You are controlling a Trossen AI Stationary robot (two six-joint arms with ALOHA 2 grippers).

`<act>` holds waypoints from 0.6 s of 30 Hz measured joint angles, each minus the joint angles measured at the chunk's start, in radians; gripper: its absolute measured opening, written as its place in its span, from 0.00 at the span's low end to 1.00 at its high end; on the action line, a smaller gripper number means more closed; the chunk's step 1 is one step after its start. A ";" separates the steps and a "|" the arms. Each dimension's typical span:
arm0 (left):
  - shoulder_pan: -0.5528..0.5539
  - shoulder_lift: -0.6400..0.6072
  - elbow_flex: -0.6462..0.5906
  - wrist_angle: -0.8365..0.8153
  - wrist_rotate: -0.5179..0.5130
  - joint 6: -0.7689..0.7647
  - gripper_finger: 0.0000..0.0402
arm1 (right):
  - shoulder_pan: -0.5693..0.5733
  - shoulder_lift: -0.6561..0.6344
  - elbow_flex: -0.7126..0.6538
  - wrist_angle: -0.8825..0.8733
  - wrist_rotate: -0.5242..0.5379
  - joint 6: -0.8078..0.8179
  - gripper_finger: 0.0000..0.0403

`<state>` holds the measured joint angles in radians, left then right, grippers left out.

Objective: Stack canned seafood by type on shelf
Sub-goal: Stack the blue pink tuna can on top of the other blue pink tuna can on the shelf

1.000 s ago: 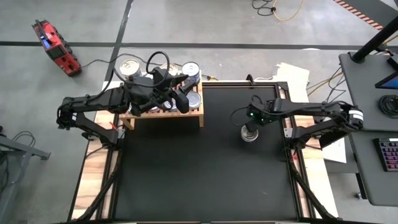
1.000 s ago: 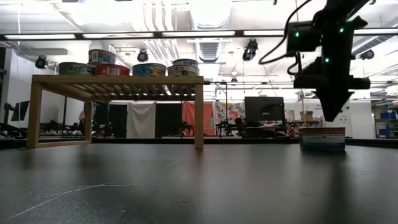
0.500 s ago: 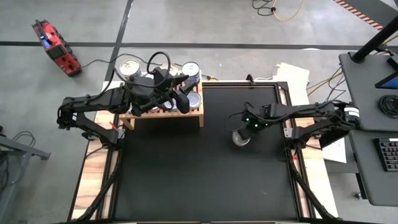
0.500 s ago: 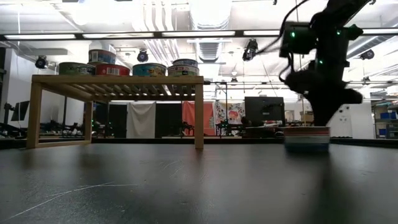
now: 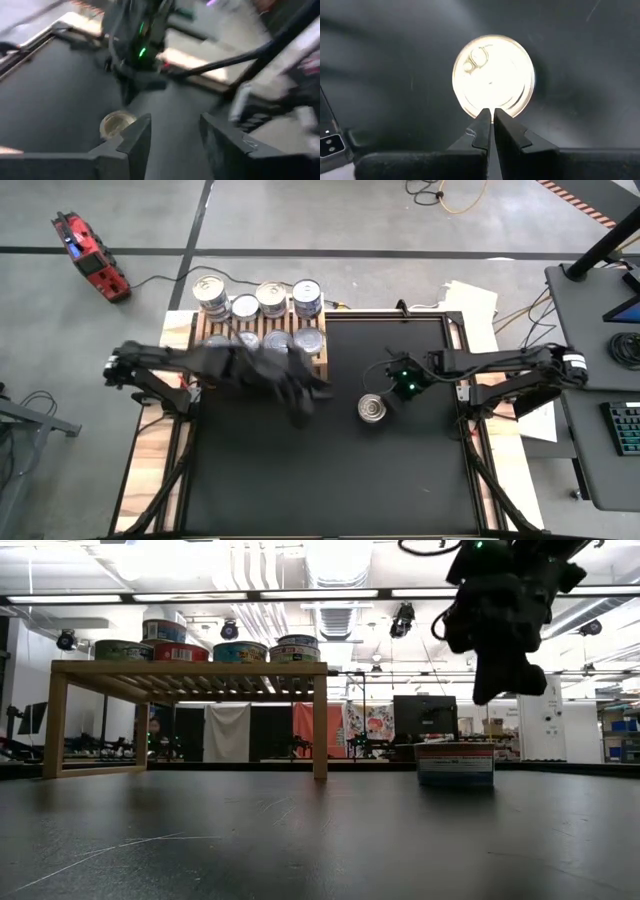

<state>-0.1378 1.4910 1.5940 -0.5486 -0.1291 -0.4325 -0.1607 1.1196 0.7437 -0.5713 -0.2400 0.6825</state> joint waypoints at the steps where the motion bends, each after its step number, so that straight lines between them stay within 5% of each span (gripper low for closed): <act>1: -0.022 0.027 0.000 -0.003 -0.061 0.003 0.37 | -0.003 -0.011 0.000 0.000 0.009 -0.001 0.03; 6: -0.089 0.186 -0.001 0.006 -0.346 0.004 0.25 | -0.010 -0.044 0.000 0.000 0.059 -0.004 0.03; 14: -0.108 0.347 -0.002 0.149 -0.357 -0.020 0.02 | -0.010 -0.044 -0.012 -0.020 0.059 0.006 0.03; 18: -0.099 0.405 -0.002 0.167 -0.353 -0.029 0.00 | -0.010 -0.052 -0.014 -0.125 0.107 0.012 0.03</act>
<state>-0.2367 1.8963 1.5925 -0.3814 -0.4823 -0.4619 -0.1707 1.0678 0.7294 -0.6963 -0.1328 0.6949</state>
